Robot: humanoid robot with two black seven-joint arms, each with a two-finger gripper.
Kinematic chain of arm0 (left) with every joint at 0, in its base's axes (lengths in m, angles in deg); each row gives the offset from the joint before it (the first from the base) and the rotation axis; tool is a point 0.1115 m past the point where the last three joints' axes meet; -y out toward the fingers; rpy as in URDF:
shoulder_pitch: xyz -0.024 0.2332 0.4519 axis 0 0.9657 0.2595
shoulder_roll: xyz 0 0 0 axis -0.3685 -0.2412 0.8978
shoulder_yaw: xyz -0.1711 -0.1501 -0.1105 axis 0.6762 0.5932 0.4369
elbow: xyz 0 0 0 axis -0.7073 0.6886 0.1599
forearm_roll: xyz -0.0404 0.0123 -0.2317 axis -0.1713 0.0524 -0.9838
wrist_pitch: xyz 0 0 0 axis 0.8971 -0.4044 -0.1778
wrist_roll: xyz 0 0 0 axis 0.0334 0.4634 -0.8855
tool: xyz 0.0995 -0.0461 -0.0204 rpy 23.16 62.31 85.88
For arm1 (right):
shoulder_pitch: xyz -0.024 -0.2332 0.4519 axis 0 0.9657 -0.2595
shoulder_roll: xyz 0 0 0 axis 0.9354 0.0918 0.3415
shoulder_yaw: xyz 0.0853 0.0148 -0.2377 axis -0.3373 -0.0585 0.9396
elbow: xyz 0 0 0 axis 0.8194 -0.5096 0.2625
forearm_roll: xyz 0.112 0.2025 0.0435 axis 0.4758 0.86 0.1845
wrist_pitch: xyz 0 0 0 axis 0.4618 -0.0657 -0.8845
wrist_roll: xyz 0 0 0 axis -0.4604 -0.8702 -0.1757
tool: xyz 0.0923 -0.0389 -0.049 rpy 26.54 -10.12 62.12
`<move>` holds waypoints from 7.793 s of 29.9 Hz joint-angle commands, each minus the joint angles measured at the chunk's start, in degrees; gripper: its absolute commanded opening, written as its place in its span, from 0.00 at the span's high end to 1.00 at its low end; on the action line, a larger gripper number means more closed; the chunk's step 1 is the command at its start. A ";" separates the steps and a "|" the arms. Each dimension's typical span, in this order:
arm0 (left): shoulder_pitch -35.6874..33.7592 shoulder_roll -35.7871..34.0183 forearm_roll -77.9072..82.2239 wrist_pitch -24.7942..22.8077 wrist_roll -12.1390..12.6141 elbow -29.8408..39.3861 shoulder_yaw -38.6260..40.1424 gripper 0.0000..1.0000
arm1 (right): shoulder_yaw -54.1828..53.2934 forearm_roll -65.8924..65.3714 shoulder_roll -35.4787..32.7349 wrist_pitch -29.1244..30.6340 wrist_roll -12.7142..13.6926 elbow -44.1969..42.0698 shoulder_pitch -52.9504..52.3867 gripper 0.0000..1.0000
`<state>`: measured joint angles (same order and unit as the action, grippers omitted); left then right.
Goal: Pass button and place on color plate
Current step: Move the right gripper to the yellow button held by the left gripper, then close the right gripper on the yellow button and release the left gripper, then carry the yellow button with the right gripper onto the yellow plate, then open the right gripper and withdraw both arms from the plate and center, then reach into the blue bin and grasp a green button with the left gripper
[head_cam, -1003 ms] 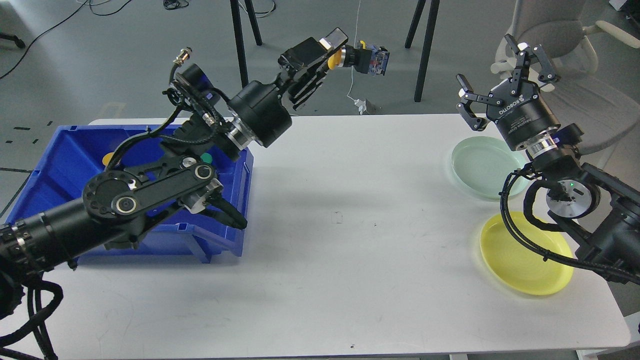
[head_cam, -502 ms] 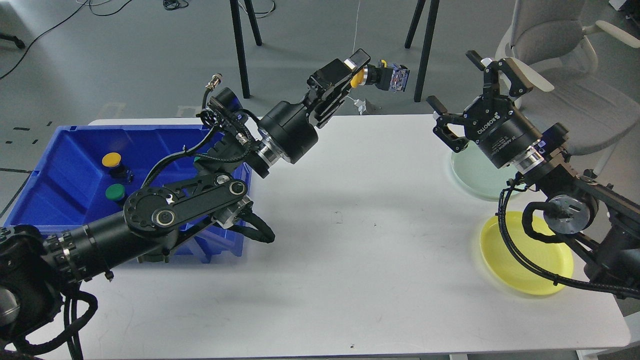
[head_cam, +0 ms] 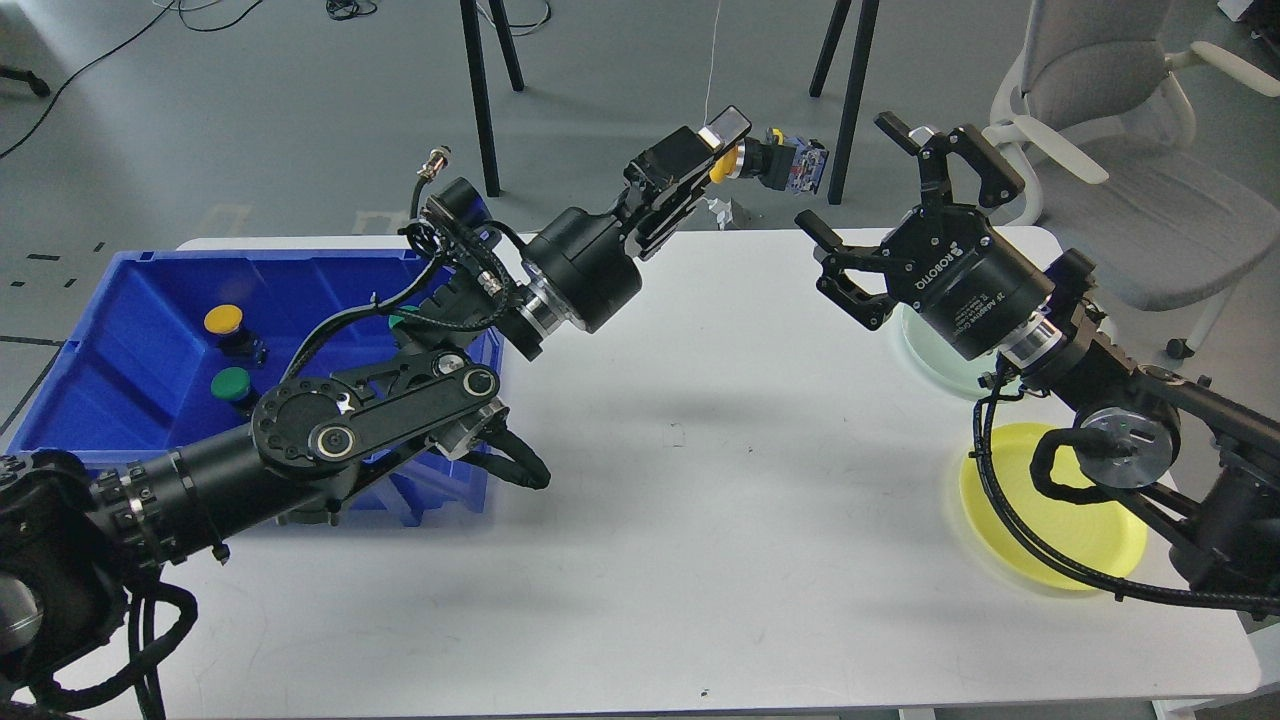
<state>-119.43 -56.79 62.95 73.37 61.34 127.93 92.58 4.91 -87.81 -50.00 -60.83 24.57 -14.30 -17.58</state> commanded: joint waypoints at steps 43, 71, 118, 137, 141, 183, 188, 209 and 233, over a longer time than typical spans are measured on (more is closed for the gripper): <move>0.25 0.09 2.10 0.28 0.00 0.18 -0.09 0.63 | 1.88 -0.79 4.58 0.00 0.00 -3.77 -2.93 0.67; 0.51 0.53 2.11 1.33 0.00 0.44 0.00 0.27 | 3.55 -0.88 4.93 0.00 0.00 -4.04 -3.02 0.81; 0.43 1.24 1.66 1.77 0.00 0.44 0.09 0.20 | -13.68 -0.88 -7.37 0.00 0.00 -20.12 36.18 0.84; 0.43 1.24 1.66 1.77 0.00 0.44 0.09 0.20 | -11.57 -0.79 -6.76 0.00 0.00 -20.38 37.50 0.45; 0.43 1.32 1.66 1.77 0.00 0.44 0.09 0.20 | -11.48 -0.79 -6.67 0.00 0.00 -20.30 37.50 0.43; 17.73 -24.52 -0.79 -5.51 0.00 1.15 20.20 0.12 | -11.92 -0.62 8.35 0.00 0.00 -18.10 0.33 0.03; 20.55 -24.34 -7.37 -9.82 0.00 0.53 25.66 0.10 | -10.77 -0.71 11.43 0.00 0.00 -18.01 -1.17 0.03; 13.98 -49.47 33.29 -20.90 0.00 6.07 15.67 0.05 | -9.45 -0.71 11.61 0.00 0.00 -18.01 1.02 0.03; 1.30 -37.35 51.59 -20.73 0.00 -22.84 -10.37 0.03 | -9.54 -0.71 11.61 0.00 0.00 -18.10 2.61 0.03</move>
<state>-119.37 -94.95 114.47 52.56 61.33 107.27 82.39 -4.63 -88.52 -38.40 -60.83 24.58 -32.40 -15.01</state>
